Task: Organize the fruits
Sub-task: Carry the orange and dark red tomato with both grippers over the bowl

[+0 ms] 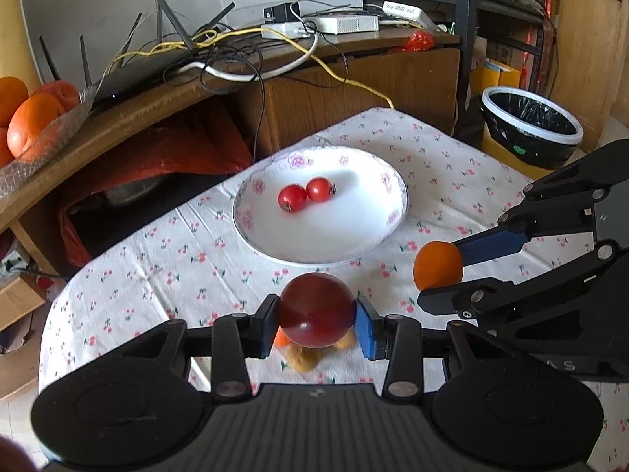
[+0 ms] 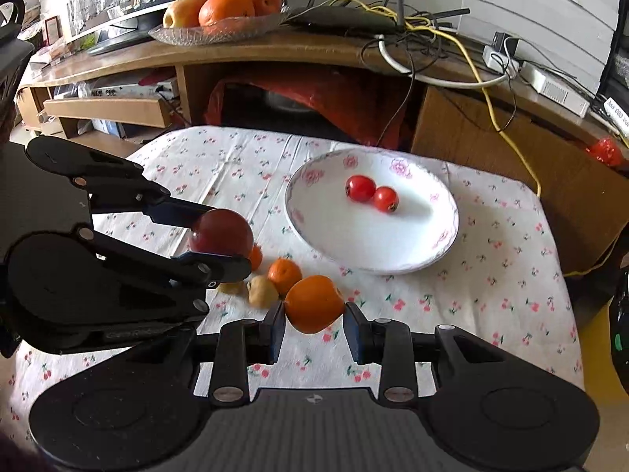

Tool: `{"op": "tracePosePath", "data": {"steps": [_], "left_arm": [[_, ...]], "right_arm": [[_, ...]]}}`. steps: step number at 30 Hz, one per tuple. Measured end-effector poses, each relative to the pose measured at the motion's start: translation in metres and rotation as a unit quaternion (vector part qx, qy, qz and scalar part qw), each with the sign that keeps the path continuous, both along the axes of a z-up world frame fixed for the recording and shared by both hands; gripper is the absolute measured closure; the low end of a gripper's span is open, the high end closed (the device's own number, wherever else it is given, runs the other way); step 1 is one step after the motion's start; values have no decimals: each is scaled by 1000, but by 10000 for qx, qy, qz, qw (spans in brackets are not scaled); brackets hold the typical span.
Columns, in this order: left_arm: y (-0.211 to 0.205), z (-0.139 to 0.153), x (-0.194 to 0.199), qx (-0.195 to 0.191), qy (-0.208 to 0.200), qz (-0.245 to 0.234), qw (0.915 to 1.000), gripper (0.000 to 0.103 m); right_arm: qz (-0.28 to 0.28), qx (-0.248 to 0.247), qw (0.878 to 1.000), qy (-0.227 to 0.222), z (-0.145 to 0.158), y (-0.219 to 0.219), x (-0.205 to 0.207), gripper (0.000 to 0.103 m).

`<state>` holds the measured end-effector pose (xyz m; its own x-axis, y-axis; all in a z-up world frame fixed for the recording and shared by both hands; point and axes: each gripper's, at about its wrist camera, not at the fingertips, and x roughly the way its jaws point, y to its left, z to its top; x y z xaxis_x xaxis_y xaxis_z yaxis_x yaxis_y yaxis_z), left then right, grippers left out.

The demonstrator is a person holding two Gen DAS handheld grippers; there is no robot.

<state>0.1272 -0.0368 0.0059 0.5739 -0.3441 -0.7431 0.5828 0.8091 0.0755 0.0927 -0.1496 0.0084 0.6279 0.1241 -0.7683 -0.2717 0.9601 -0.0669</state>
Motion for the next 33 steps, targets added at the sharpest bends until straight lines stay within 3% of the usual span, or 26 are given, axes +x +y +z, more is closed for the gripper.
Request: {"op": "tracePosePath", "data": {"steps": [33], "left_arm": [[-35,-6,65,175,-244,15,9995,55]], "right_arm": [[-282,-241,9991,-228,-2,-30,70,75]]}}
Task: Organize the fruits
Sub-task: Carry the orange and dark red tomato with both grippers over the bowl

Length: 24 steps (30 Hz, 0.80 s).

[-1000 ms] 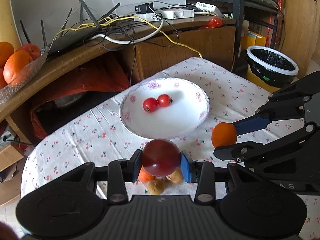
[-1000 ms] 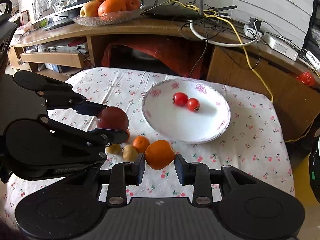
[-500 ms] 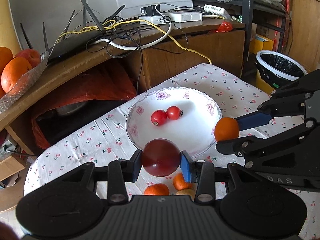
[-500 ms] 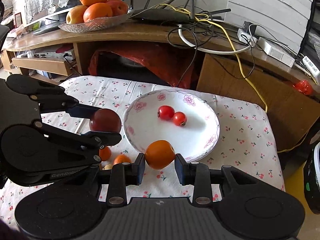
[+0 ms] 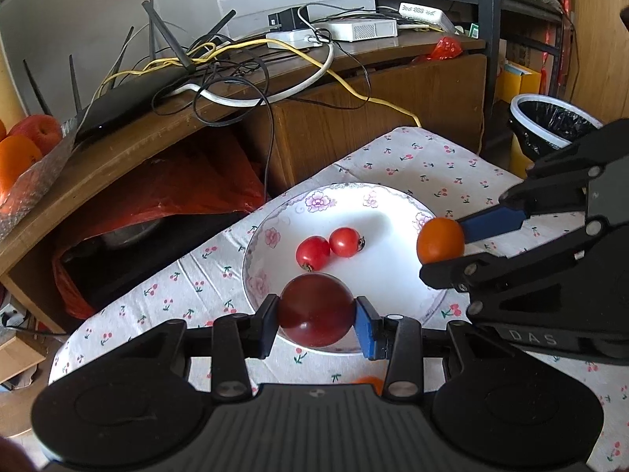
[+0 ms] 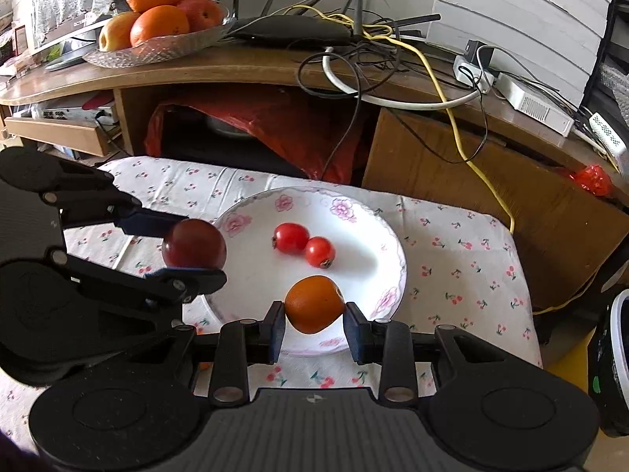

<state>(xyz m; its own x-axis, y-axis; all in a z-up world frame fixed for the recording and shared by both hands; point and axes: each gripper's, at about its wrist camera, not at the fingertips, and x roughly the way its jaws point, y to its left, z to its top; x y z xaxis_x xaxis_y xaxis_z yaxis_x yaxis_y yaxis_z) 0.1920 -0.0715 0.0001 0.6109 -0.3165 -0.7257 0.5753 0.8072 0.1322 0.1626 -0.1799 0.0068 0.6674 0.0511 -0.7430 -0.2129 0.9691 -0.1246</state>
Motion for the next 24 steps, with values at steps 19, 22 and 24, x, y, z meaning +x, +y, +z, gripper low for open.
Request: {"op": "tracePosePath", "data": {"steps": [19,22,24], "left_arm": [[-7,-26,32,26,234,137,9996,55],[-7,-28,34,46,255,162,9995,55],[-8,-30,36,44,276,173,9995,55]], "right_arm": [[72,-42,9997,209,-25,-9,35,75],[97,-37,9997,226,-28,-9,38,75],[98,-31,9997,235,-30,-9,39,75]]}}
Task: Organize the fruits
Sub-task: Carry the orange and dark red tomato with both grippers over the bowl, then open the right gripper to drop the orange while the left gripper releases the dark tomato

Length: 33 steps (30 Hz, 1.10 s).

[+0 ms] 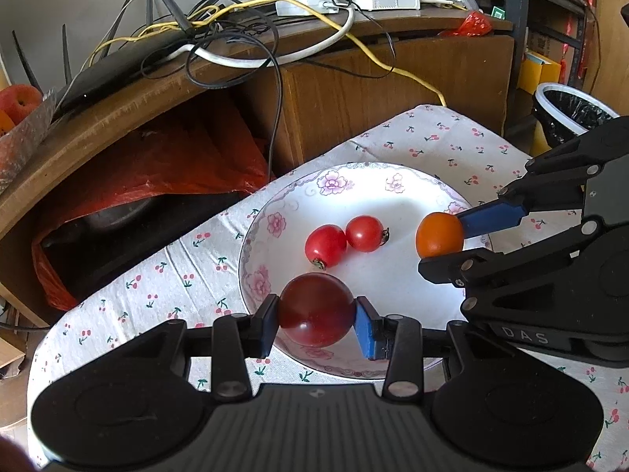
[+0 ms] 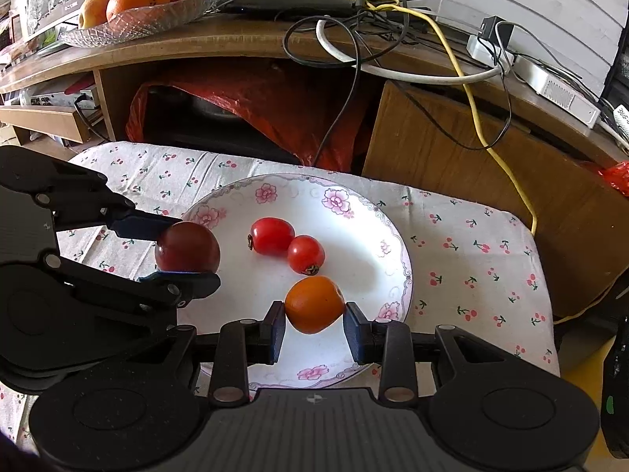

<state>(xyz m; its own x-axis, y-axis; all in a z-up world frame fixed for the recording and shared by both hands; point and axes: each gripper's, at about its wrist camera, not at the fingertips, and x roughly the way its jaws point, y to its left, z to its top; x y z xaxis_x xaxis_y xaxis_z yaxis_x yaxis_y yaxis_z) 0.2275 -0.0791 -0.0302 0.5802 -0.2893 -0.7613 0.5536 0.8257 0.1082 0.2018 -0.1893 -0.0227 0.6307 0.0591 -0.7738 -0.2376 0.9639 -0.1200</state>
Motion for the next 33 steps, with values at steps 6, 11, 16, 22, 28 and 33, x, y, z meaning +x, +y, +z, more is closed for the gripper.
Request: {"op": "tracePosePath", "data": {"steps": [6,11,16,22,28,33], "left_arm": [[0,-5,5,47,38,23,10000,55],[-1,-6,7,51,47,26,10000,55],[-1,-9,9,58,77,34,9999,55],[-2,-9,9,67,82,35,9999,55],[-2,-8,10,64,97,16,9999,55],[-3,-10,10,71,103,7,9999,55]], "right_arm": [[22,17,10000,17,-5,1,6,74],[24,26,10000,23,-8,1,9,74],[34,23,10000,37,-9,0,10,74],[19,36,10000,41,-12,-1,13,74],[19,31,10000,50,-13,-1,13,73],[10,23,10000,82,-15,-2,15,73]]}}
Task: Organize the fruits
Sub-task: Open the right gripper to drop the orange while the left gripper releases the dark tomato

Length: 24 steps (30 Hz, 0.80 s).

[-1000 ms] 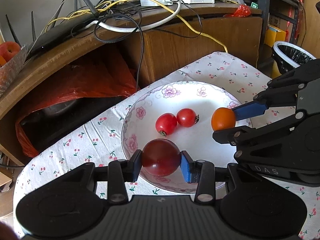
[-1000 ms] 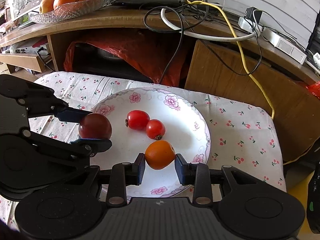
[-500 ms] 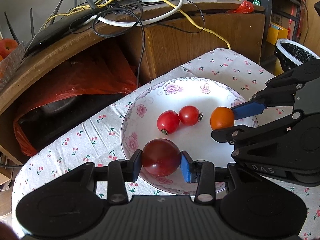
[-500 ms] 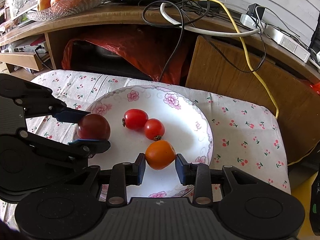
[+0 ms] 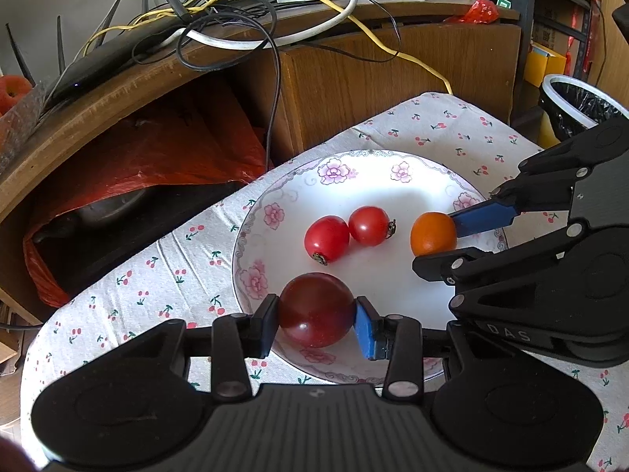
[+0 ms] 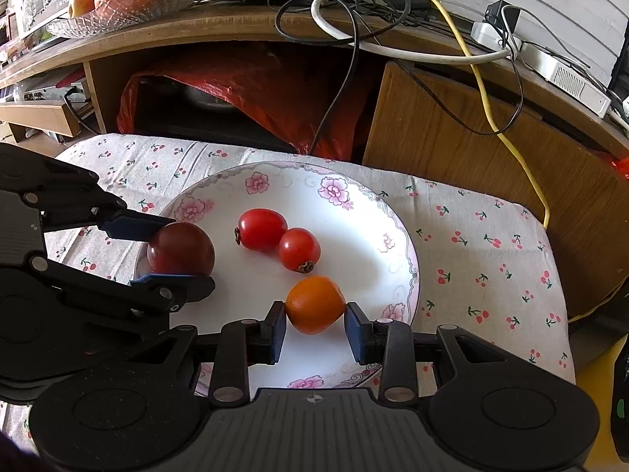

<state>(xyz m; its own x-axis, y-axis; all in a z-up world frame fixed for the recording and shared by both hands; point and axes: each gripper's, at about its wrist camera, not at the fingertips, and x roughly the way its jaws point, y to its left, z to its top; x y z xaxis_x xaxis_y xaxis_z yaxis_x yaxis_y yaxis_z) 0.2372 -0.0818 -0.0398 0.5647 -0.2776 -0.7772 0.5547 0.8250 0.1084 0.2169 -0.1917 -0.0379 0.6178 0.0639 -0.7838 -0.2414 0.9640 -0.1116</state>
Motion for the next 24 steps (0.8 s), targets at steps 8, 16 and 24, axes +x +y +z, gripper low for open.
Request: {"op": "tracePosePath", "data": {"steps": [8,16,24], "left_arm": [[-1,-1,0,8,2,1,10000,55],[-1,-1,0,32,-14,-4,10000,55],[-2,-1,0,68,-9,0,10000,54]], "right_arm": [[-8,-1,10000,-7,0,0,0,74],[-17,-9,10000,-18,0,0,0,72],[-70,-41,10000,-49,0,-2,0,67]]}}
